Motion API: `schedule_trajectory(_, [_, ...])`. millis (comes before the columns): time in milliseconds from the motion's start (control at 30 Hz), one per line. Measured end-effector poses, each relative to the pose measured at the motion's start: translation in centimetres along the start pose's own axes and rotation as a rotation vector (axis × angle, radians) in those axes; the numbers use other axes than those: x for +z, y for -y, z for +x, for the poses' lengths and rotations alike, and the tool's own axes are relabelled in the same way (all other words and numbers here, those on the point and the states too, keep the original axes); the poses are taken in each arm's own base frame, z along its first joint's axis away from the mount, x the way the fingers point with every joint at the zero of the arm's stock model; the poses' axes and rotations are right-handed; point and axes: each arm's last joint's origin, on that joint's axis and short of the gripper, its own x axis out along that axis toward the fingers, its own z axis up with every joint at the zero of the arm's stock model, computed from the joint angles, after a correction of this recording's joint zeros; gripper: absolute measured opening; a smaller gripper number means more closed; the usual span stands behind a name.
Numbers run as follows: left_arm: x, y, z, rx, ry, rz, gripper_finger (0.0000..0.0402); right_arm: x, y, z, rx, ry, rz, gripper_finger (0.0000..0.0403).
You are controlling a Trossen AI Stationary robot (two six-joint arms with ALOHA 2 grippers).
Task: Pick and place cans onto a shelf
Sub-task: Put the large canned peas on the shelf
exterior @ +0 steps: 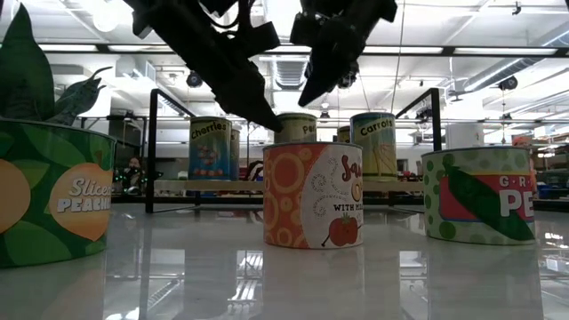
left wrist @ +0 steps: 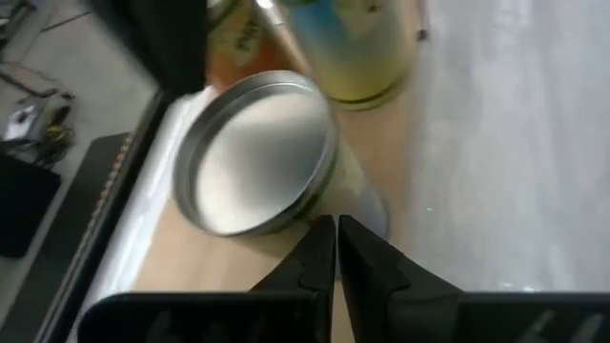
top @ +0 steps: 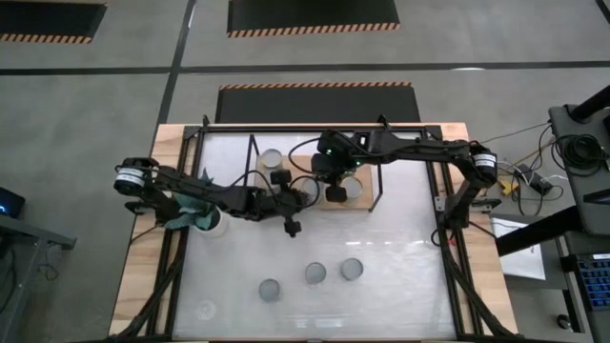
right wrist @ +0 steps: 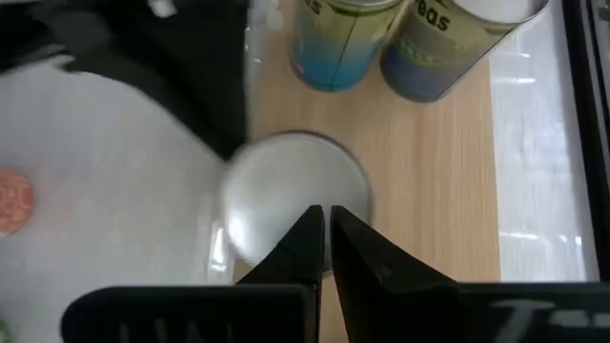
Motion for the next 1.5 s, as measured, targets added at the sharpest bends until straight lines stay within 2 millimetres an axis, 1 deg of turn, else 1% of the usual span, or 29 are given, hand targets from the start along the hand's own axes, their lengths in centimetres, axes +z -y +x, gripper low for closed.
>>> schedule_trajectory(100, [0.1, -0.2, 0.0, 0.059, -0.003, -0.018, 0.0, 0.0, -0.2, -0.4, -0.004, 0.002, 0.01, 0.0013])
schedule_trajectory(200, [0.3, -0.3, -0.1, 0.064, 0.004, -0.029, 0.0, 0.1, -0.2, -0.5, -0.007, 0.007, 0.012, 0.0013])
schedule_trajectory(267, [0.3, -0.2, -0.2, 0.042, 0.003, -0.027, 0.0, 0.2, -0.2, -0.5, -0.029, 0.015, 0.011, 0.0013])
schedule_trajectory(400, [0.2, 0.1, -0.2, -0.076, 0.004, -0.017, 0.0, 0.3, 0.5, 0.0, -0.198, -0.011, -0.005, 0.0013])
schedule_trajectory(467, [0.3, 0.2, -0.2, -0.099, 0.012, -0.017, 0.0, 0.3, 1.0, 0.5, -0.235, -0.01, -0.005, 0.0013])
schedule_trajectory(600, [0.5, 0.0, -0.1, -0.086, 0.029, -0.03, 0.0, 0.0, 1.5, 1.8, -0.219, -0.032, 0.001, 0.0013])
schedule_trajectory(733, [0.5, -0.1, 0.1, -0.08, 0.033, -0.052, 0.0, -0.6, 1.3, 2.9, -0.178, -0.083, 0.011, 0.0013])
schedule_trajectory(833, [0.4, -0.2, 0.2, -0.074, 0.028, -0.068, 0.0, -0.7, 0.8, 2.9, -0.112, -0.099, 0.025, 0.0013])
schedule_trajectory(1000, [0.3, -0.3, 0.2, -0.032, 0.019, -0.074, 0.0, -0.8, 0.1, 2.6, -0.109, -0.121, 0.05, 0.0013])
schedule_trajectory(1233, [0.2, -0.3, 0.2, -0.023, 0.007, -0.073, 0.0, -1.0, -0.5, 2.3, -0.092, -0.158, 0.064, 0.0013])
schedule_trajectory(1500, [0.1, -0.5, 0.3, -0.007, -0.004, -0.081, 0.0, -1.3, -0.9, 1.5, -0.071, -0.187, 0.095, 0.0013])
